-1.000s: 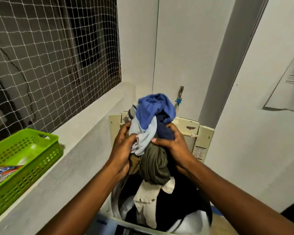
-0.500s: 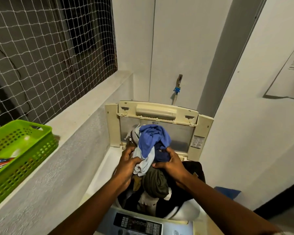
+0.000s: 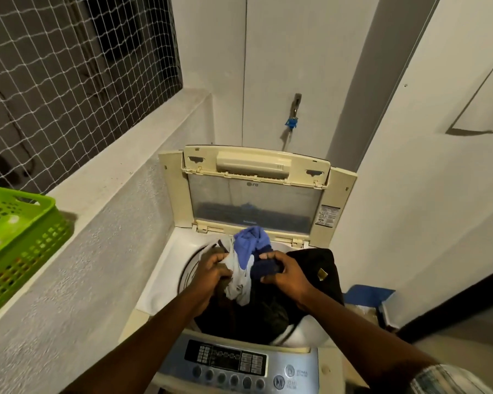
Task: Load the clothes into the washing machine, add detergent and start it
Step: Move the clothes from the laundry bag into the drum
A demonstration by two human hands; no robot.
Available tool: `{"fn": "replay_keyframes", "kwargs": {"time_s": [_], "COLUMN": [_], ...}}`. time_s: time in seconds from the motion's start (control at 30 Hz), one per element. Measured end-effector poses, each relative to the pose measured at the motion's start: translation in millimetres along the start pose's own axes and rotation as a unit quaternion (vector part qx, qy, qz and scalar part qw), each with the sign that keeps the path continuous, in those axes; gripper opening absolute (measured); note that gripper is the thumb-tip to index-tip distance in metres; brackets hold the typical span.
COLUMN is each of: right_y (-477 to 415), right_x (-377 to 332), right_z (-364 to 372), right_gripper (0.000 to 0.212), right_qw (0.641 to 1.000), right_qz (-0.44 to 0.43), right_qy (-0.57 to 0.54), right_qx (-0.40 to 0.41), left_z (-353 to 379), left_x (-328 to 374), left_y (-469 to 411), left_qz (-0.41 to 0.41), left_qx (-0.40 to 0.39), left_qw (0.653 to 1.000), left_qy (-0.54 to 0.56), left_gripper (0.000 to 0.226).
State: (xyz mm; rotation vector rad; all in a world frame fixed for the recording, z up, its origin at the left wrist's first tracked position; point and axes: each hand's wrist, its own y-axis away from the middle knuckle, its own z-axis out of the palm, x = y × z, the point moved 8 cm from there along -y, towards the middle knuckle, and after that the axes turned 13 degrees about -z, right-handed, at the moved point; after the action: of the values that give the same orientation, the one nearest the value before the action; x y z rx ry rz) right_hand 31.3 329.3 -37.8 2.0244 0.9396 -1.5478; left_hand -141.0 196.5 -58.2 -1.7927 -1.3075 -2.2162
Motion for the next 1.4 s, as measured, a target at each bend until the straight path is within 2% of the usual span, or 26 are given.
{"fn": "replay_keyframes", "kwargs": {"time_s": [0.1,0.17,0.23,0.33,0.43,0.53,0.6,0.7,0.77,0.83,0.93,1.03,1.2,1.27,1.4], "right_y": [-0.2,-0.4,2.3,14.5,36.6,59.0,66.3,68.7,65.7,62.6,49.6,30.5,7.6,5.8,10.0], "right_x": [4.8,7.1,15.3,37.4,75.4,101.8,107.9,105.2,96.2,81.9,44.3,3.8,-54.1,-72.2,-88.3], "right_z": [-3.8,-11.1,-28.7,-67.6,-91.1,-103.1,-102.1,-103.0,-107.8,-111.5,-98.6,-60.2,14.8,38.3,57.6], "right_gripper": [0.05,0.052,0.054,0.06,0.088,0.101,0.093,0.062,0.037,0.024,0.02,0.024,0.029,0.027,0.031], "right_qw": [0.999,0.999,0.996,0.972,0.933,0.916,0.921,0.925,0.922,0.917,0.919,0.92,0.894,0.883,0.873], "right_qz": [0.013,0.014,0.012,0.012,0.114,0.186,0.189,0.177,0.162,0.144,0.065,-0.045,-0.19,-0.242,-0.294], "right_qy": [-0.027,-0.001,0.086,0.236,0.337,0.343,0.329,0.334,0.351,0.371,0.388,0.389,0.392,0.379,0.356], "right_qx": [-0.012,-0.031,-0.027,0.019,-0.053,-0.094,-0.092,-0.046,-0.01,0.014,0.016,-0.021,-0.106,-0.133,-0.158], "left_z": [5.7,11.8,17.4,23.7,30.2,31.3,31.7,32.5,32.1,33.9,40.3,48.7,60.3,55.8,32.3], "left_x": [-5.7,-7.4,-4.8,0.7,-0.7,-5.2,-6.1,-5.2,-7.1,-7.6,-9.4,-10.9,-12.0,-10.2,-4.6], "left_y": [-4.8,-7.3,-9.0,-9.3,-9.4,-11.1,-12.6,-12.9,-14.0,-10.7,-4.6,1.8,9.3,7.9,14.3], "left_qz": [-0.006,-0.014,-0.004,0.013,0.008,0.007,0.008,0.018,0.018,0.018,0.017,0.021,0.05,0.077,0.066], "left_qx": [-0.014,-0.036,-0.047,-0.03,-0.034,-0.041,-0.039,-0.029,-0.024,-0.025,-0.036,-0.05,-0.078,-0.042,0.042], "left_qw": [1.0,0.999,0.998,0.997,0.997,0.995,0.995,0.994,0.994,0.994,0.993,0.991,0.986,0.984,0.992], "left_qy": [-0.017,-0.03,-0.043,-0.063,-0.076,-0.088,-0.092,-0.105,-0.107,-0.106,-0.113,-0.122,-0.137,-0.156,-0.102], "left_gripper": [0.044,0.044,0.042,0.042,0.037,0.037,0.041,0.041,0.04,0.04,0.045,0.054,0.085,0.077,0.034]}}
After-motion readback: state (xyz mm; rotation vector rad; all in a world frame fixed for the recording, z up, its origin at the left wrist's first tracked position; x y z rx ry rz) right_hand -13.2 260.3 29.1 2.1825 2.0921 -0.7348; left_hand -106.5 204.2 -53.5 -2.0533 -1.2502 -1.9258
